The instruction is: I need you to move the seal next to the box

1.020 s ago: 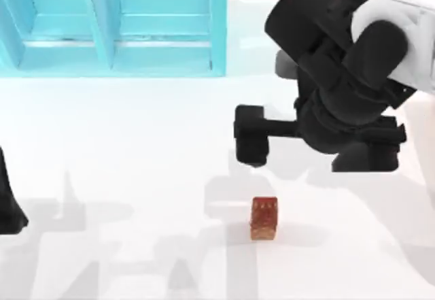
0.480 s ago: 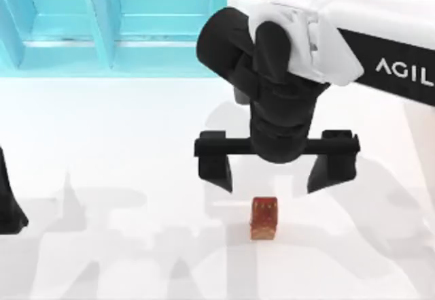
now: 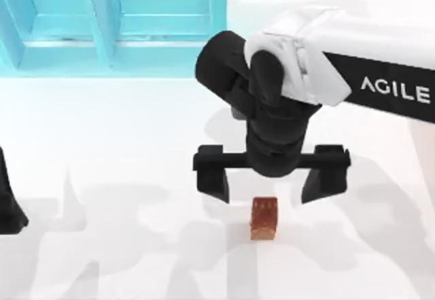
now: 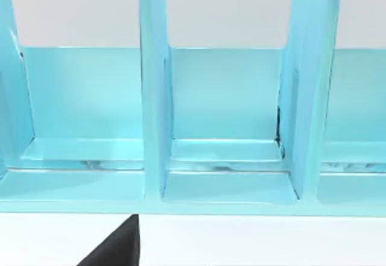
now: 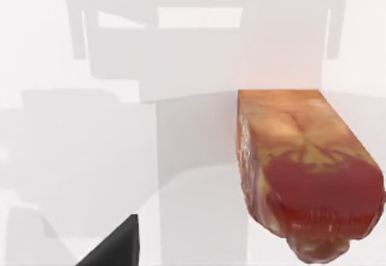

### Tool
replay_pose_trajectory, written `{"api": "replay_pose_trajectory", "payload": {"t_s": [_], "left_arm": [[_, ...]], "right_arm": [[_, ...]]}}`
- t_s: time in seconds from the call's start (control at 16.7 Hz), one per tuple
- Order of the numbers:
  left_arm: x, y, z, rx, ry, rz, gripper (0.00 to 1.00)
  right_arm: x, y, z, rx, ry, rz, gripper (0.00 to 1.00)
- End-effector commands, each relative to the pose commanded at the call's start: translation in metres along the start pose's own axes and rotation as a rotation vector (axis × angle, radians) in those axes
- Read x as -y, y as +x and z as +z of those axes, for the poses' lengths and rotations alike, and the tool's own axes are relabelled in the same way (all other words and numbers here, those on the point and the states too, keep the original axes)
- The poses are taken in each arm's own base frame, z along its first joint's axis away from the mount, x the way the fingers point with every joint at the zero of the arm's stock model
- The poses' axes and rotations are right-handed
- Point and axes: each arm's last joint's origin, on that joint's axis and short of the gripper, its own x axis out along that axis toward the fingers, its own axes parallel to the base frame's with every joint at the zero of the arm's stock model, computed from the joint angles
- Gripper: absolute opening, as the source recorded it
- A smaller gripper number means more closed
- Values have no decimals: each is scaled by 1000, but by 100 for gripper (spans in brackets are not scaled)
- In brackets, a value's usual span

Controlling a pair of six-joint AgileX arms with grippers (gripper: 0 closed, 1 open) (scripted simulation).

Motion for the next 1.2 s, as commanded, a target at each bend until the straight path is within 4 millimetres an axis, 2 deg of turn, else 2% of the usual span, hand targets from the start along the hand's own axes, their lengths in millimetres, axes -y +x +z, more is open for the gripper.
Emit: {"api": "replay_pose_trajectory", "payload": {"t_s": [0.3, 0.42, 0.6, 1.2], "left_arm": [[0, 0, 0, 0, 0, 0, 100], [0, 0, 0, 0, 0, 0, 100], [0, 0, 0, 0, 0, 0, 100], [0, 0, 0, 0, 0, 0, 100]], "right_arm": [[0, 58, -1, 4, 1, 4, 100], [2, 67, -3, 1, 1, 1, 100], [2, 67, -3, 0, 1, 1, 100], [2, 67, -3, 0, 1, 1, 25]]}}
